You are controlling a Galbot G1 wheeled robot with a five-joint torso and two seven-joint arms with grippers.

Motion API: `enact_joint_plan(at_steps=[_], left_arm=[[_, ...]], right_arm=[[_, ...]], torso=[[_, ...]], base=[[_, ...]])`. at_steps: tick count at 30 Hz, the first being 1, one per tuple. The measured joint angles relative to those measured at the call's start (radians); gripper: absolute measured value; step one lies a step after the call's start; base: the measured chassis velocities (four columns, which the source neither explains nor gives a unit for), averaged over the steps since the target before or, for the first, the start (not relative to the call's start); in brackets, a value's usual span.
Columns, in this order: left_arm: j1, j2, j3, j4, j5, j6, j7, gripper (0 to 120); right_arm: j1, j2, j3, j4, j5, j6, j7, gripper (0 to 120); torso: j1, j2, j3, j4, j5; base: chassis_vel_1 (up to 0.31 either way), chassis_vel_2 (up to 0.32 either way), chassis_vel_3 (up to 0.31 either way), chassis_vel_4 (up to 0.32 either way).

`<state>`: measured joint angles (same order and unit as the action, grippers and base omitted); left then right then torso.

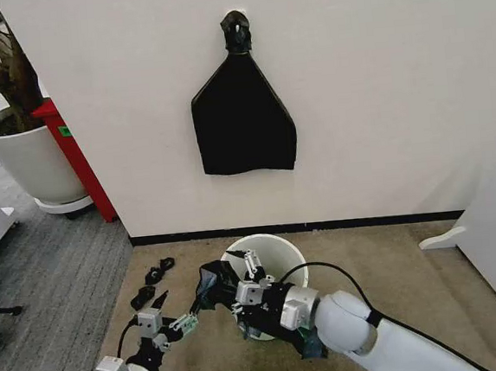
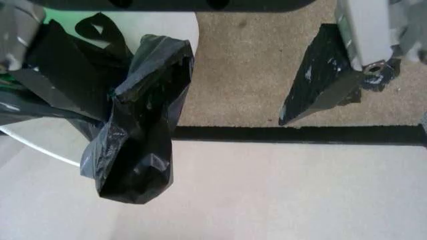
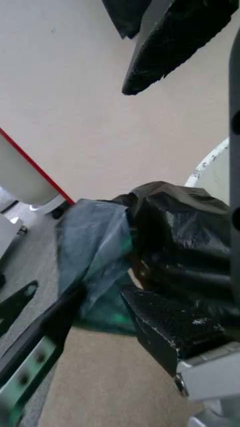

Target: Place the garbage bag over the trash bin.

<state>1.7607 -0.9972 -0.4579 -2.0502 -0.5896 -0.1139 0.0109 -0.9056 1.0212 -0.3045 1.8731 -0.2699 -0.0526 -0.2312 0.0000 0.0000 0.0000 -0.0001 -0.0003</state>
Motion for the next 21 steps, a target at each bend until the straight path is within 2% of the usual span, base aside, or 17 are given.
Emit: enact_joint_plan(at_steps=[8, 21], left_arm=[[0.006, 0.001, 0.003, 0.001, 0.004, -0.002, 0.002, 94], [0.019, -0.005, 0.01, 0.01, 0.025, -0.008, 0.014, 94]], right_arm=[[0.111, 0.081, -0.041, -0.128, 0.008, 0.008, 0.003, 100], [0.246, 0.107, -0.079, -0.232, 0.061, 0.005, 0.0, 100]], torso=[[0.0, 0.0, 0.0, 0.0001, 0.0002], [0.0, 0.0, 0.0, 0.0001, 0.0002]], base=[[0.0, 0.0, 0.0, 0.0], [0.0, 0.0, 0.0, 0.0]])
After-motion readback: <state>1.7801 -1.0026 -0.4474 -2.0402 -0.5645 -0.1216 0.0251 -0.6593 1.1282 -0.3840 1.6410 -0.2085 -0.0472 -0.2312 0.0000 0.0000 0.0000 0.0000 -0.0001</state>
